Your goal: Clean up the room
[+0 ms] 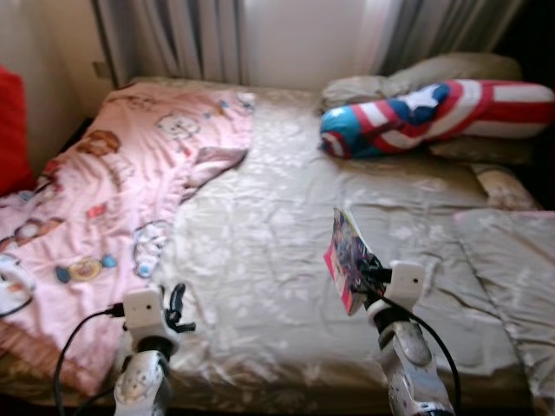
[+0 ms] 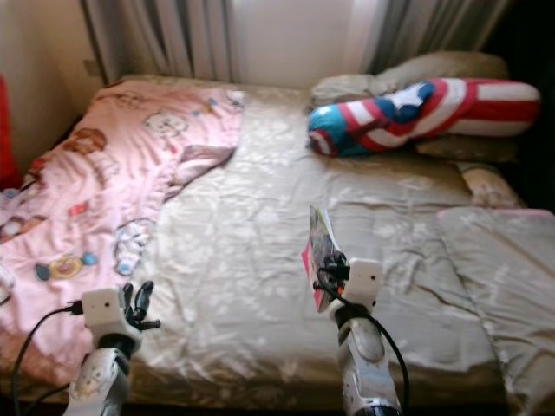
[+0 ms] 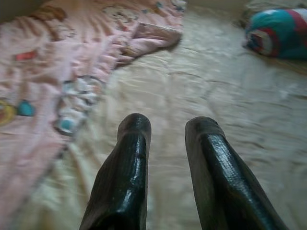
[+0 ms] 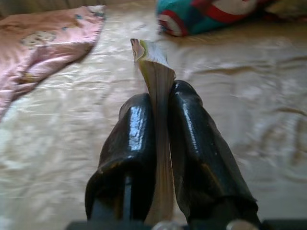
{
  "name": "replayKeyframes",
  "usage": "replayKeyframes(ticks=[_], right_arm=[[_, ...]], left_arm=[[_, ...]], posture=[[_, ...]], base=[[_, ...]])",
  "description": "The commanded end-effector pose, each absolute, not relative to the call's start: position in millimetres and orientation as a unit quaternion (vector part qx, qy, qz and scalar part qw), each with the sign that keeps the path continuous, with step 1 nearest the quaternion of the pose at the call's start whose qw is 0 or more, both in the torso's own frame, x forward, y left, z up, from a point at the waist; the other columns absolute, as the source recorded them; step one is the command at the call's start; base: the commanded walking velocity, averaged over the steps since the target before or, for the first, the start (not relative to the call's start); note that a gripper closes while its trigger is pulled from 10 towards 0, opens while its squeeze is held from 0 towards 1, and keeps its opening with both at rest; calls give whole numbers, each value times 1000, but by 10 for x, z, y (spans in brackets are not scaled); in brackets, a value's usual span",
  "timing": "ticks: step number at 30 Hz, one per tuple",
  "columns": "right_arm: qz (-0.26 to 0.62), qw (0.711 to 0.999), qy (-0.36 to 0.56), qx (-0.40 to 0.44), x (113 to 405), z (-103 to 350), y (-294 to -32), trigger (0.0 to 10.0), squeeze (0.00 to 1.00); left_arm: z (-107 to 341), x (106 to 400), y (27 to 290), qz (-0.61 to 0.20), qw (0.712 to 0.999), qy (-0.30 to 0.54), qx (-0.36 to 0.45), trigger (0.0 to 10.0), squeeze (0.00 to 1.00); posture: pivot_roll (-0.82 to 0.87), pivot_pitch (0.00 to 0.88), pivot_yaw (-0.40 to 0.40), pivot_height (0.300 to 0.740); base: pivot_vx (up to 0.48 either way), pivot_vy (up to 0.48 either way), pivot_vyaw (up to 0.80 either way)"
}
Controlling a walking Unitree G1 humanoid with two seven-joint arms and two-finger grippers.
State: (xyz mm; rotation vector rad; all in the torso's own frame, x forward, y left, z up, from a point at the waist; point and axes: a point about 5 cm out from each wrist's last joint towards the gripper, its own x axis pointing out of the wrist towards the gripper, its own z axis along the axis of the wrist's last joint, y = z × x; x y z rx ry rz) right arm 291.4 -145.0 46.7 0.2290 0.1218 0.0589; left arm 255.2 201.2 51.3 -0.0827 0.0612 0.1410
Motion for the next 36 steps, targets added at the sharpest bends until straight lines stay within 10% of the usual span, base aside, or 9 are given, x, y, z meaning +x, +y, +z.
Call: replayKeyframes(ticks=[1, 36], right_arm=[[18, 993, 38, 114, 2940, 548, -1528, 10000, 0], [18, 992, 42, 116, 2948, 529, -1505, 10000, 0]], left_arm=[[463, 2526, 1956, 65, 996, 39, -51, 10000, 0], [473, 2519, 1953, 60, 996, 38, -59, 10000, 0]], posture=[[56, 103, -87, 738], [64, 86, -84, 738]], base=[[0, -364, 0], [0, -123, 0]])
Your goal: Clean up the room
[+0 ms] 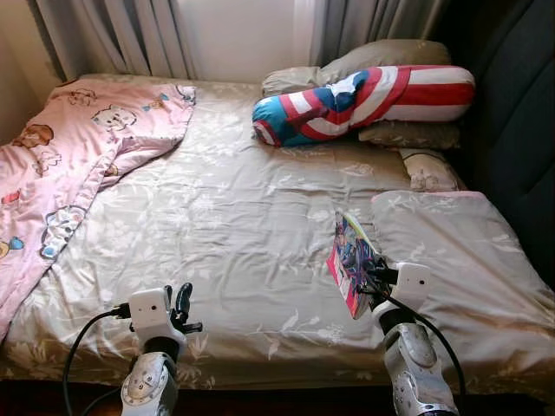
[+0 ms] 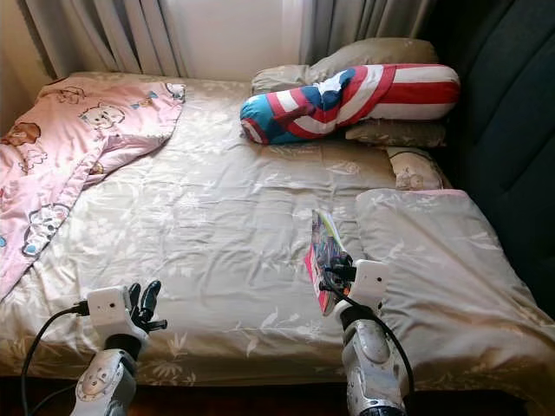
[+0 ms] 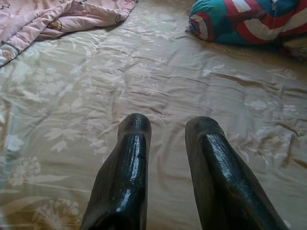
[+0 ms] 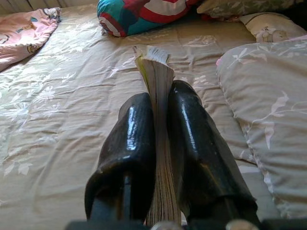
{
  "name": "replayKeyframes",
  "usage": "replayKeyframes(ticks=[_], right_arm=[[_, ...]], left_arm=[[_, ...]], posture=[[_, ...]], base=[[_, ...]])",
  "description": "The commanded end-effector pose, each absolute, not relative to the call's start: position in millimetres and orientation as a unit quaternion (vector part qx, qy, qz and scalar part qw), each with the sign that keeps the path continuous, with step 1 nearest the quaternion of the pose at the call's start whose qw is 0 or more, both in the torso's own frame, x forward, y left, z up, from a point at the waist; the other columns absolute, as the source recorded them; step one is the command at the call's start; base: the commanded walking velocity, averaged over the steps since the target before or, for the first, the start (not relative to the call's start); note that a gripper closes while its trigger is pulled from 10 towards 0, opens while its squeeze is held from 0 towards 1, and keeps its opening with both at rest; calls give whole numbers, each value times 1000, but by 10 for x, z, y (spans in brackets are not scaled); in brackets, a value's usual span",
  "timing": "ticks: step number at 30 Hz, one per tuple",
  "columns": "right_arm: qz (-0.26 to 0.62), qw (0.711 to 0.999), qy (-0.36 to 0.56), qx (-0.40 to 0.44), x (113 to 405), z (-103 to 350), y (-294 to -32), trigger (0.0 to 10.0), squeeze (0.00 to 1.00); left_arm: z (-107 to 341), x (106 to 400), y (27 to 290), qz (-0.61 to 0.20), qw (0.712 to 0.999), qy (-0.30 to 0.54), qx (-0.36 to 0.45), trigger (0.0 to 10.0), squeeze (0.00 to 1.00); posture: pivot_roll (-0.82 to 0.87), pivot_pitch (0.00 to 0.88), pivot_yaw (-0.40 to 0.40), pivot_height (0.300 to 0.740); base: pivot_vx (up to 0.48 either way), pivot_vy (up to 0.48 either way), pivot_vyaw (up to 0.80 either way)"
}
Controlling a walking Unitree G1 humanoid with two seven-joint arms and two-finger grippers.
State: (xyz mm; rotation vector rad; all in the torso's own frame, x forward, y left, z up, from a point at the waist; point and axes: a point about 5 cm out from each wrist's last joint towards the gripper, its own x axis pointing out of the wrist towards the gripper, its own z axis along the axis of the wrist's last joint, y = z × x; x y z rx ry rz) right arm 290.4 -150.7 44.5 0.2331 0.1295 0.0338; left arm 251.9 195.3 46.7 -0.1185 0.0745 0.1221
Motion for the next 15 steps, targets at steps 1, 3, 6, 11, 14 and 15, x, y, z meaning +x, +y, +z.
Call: replayKeyframes(ticks=[1, 3, 6, 11, 14, 15], right_arm=[[18, 992, 42, 116, 2948, 529, -1503, 10000, 0], [18, 992, 43, 116, 2947, 525, -1502, 10000, 0], [17, 992, 44, 116, 2942, 518, -1501, 10000, 0], [16, 992, 45, 116, 2942, 514, -1508, 10000, 0], [16, 992, 46, 116, 2943, 513, -1509, 10000, 0], [15, 992, 45, 117, 2943, 513, -1509, 10000, 0]], left_arm=[[475, 2520, 1953, 59, 996, 38, -59, 10000, 0], [476, 2519, 1952, 59, 996, 38, -58, 10000, 0], [479, 2514, 1953, 58, 996, 37, -59, 10000, 0], [481, 2512, 1952, 58, 996, 37, -59, 10000, 0], [484, 2512, 1950, 57, 996, 36, -60, 10000, 0], [484, 2512, 1950, 57, 996, 36, -60, 10000, 0]], posture=[[64, 86, -84, 738], [64, 86, -84, 738], [64, 93, -84, 738], [64, 96, -84, 738], [65, 97, -84, 738], [65, 97, -84, 738]], base=[[0, 0, 0], [0, 0, 0], [0, 0, 0], [0, 0, 0], [167, 0, 0], [259, 0, 0]])
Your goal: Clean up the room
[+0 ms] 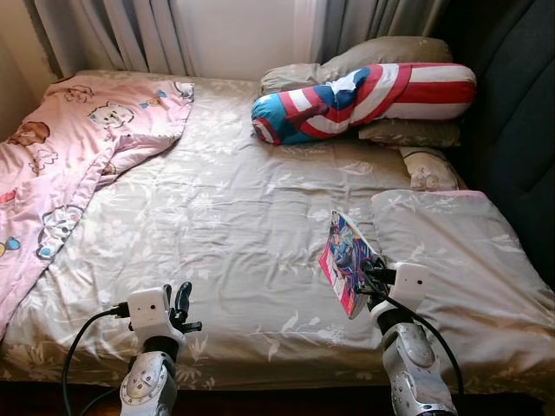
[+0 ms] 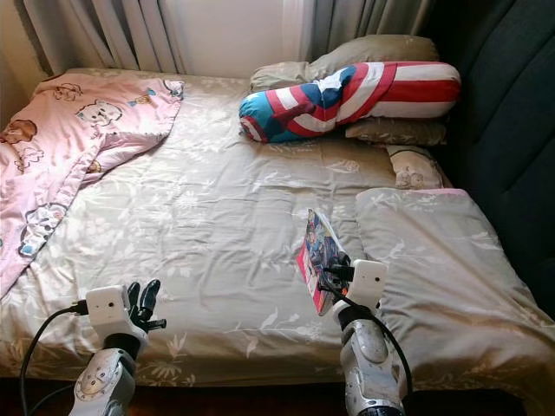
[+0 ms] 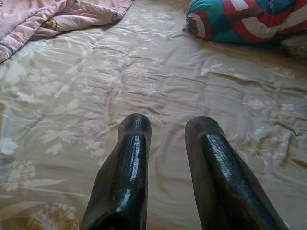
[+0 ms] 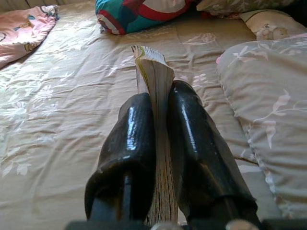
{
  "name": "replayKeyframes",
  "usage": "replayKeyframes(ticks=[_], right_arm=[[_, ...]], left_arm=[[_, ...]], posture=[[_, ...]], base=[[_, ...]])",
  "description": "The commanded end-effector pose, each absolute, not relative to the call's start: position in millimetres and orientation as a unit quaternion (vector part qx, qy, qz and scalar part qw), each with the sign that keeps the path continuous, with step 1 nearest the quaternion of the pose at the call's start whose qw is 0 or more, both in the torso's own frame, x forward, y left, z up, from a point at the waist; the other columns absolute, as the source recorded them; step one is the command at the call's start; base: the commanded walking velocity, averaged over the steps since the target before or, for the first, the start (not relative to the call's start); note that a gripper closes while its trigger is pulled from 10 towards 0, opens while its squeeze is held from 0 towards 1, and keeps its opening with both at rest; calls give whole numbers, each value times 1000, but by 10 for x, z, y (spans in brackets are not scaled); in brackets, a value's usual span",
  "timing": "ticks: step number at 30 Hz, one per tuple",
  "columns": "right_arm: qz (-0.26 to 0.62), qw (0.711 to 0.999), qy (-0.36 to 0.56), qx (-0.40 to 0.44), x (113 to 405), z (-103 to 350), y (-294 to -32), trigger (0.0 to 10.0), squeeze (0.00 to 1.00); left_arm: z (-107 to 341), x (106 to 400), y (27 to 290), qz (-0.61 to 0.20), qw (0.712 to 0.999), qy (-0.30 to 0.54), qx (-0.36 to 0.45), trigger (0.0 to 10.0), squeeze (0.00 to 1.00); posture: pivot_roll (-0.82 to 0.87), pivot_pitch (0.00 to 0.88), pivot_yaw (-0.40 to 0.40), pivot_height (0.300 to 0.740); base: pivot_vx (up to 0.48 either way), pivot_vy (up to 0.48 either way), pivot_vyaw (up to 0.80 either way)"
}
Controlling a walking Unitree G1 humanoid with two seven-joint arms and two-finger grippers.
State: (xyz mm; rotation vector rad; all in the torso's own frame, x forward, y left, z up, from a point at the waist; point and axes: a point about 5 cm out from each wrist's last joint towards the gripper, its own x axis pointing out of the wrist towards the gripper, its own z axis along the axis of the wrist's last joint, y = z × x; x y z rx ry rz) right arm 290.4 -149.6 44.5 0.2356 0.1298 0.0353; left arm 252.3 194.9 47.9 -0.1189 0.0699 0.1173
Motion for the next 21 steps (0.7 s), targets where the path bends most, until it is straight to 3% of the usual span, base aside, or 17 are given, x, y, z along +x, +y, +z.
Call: replayKeyframes(ticks=[1, 21], right_arm=[[15, 992, 46, 118, 2942, 512, -1507, 10000, 0], [10, 991, 50, 122, 2945, 493, -1525, 10000, 0]], left_arm=[[484, 2511, 1950, 57, 996, 36, -60, 10000, 0], [483, 2503, 1948, 57, 996, 37, -59, 10000, 0]], posture=[[65, 97, -84, 738], [66, 105, -85, 738]], base=[[259, 0, 0], [277, 0, 0]])
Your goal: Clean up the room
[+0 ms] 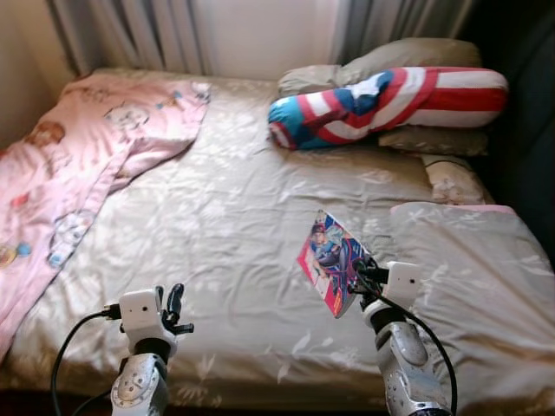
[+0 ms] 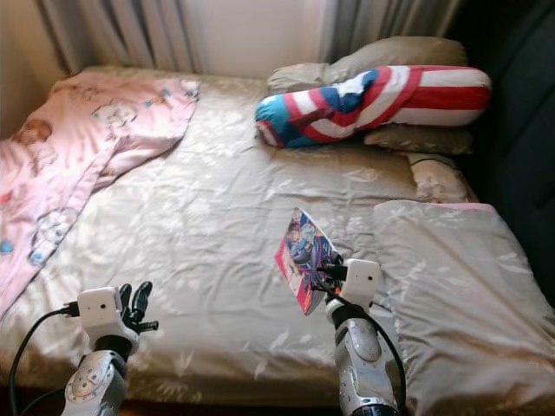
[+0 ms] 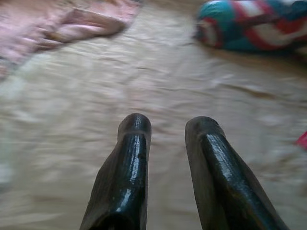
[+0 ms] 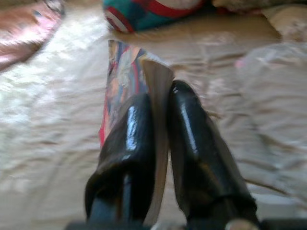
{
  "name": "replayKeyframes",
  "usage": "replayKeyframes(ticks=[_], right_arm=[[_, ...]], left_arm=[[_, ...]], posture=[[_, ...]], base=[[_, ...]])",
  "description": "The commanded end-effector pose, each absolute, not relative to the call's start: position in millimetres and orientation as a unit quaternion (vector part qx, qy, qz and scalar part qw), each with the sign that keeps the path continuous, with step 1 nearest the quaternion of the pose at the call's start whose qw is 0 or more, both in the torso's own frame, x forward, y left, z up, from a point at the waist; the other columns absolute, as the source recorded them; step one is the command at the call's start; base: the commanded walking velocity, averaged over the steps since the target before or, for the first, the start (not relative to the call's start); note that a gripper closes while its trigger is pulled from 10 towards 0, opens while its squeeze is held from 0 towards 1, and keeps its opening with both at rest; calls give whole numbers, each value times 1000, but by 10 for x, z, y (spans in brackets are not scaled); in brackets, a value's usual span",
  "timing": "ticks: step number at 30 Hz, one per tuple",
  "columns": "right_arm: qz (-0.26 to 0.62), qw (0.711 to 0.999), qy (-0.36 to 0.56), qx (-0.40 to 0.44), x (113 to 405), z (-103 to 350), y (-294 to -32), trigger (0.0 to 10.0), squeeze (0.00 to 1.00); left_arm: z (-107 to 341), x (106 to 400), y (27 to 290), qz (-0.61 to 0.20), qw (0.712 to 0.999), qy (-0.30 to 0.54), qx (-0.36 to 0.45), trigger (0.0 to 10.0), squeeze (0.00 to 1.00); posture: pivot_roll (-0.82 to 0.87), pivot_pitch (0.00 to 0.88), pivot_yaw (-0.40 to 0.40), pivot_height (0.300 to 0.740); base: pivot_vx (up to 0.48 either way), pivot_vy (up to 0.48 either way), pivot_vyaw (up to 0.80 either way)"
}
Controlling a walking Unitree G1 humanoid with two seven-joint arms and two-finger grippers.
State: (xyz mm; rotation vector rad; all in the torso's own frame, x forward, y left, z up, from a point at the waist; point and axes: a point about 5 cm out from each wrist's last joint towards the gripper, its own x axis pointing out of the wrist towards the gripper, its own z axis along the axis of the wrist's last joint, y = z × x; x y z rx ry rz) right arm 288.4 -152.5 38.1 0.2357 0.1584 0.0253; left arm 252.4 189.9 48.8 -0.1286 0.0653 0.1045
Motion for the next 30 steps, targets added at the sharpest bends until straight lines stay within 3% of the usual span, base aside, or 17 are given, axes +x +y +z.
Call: replayKeyframes(ticks=[1, 5, 30], right_arm=[[10, 991, 50, 122, 2945, 492, -1525, 10000, 0], [12, 991, 51, 124, 2944, 489, -1518, 10000, 0], [37, 989, 79, 117, 2925, 419, -1430, 10000, 0]], left_arm=[[483, 2502, 1948, 57, 996, 37, -59, 10000, 0], [482, 2501, 1949, 56, 996, 37, -59, 10000, 0], [526, 2506, 1946, 53, 997, 32, -56, 10000, 0]], posture=[[66, 105, -85, 738], [65, 106, -84, 738], [62, 112, -78, 738]], base=[[289, 0, 0], [283, 0, 0], [0, 0, 0]])
